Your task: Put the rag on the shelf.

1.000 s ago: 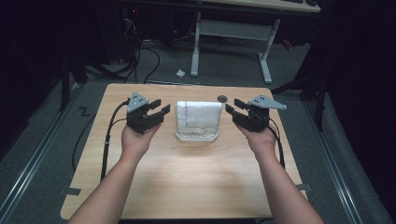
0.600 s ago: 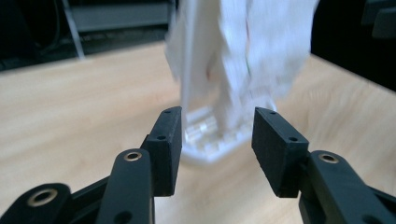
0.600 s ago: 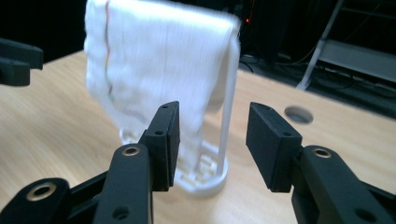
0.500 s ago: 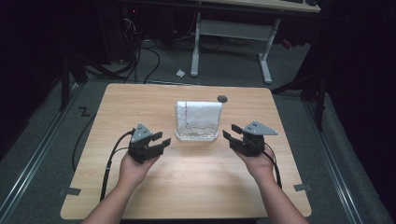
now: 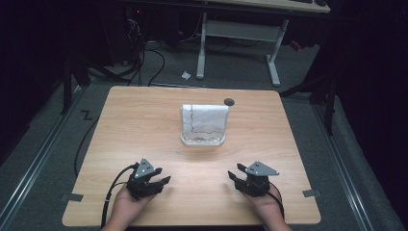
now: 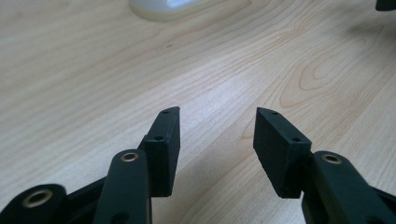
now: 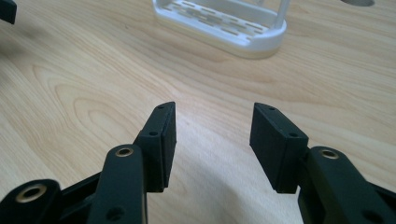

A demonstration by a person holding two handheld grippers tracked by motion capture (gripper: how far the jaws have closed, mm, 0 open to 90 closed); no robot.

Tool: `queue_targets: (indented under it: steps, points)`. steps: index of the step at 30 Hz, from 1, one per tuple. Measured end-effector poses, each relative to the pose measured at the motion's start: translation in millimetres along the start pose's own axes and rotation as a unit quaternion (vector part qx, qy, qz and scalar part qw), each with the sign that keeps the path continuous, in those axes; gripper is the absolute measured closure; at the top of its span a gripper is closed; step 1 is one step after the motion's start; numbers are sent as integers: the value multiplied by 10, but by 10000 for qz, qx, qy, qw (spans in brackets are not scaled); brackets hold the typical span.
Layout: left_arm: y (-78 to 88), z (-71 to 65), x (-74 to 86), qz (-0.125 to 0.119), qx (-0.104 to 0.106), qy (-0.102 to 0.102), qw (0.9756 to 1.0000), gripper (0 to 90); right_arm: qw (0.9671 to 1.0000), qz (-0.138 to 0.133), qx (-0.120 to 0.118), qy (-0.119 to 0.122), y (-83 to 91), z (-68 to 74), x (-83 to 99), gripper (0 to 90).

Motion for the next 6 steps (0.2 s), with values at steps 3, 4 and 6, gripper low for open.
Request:
queue_targets:
  steps: [3,4,6]
  points:
    - [-57,1,-2,-9,125,69,9999,516,10000,20,41,-80,-18,-18,14,517]
    - [-65,-1,0,16,87,19,10000,514,9999,17,45,-126,-41,-21,7,517]
    - [-71,5,18,81,56,-30,9999,510,9999,26,25,-126,-76,-21,0,517]
Point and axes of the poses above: each handheld gripper's, and its own axes: y roughly backward along the jaws, x roughly out of its underside, z roughly to its left, the point moved 4 cm from there along -y, roughly forward along the jaws, and after that the axes turned 12 degrees about -y, right-handed, at the moved point
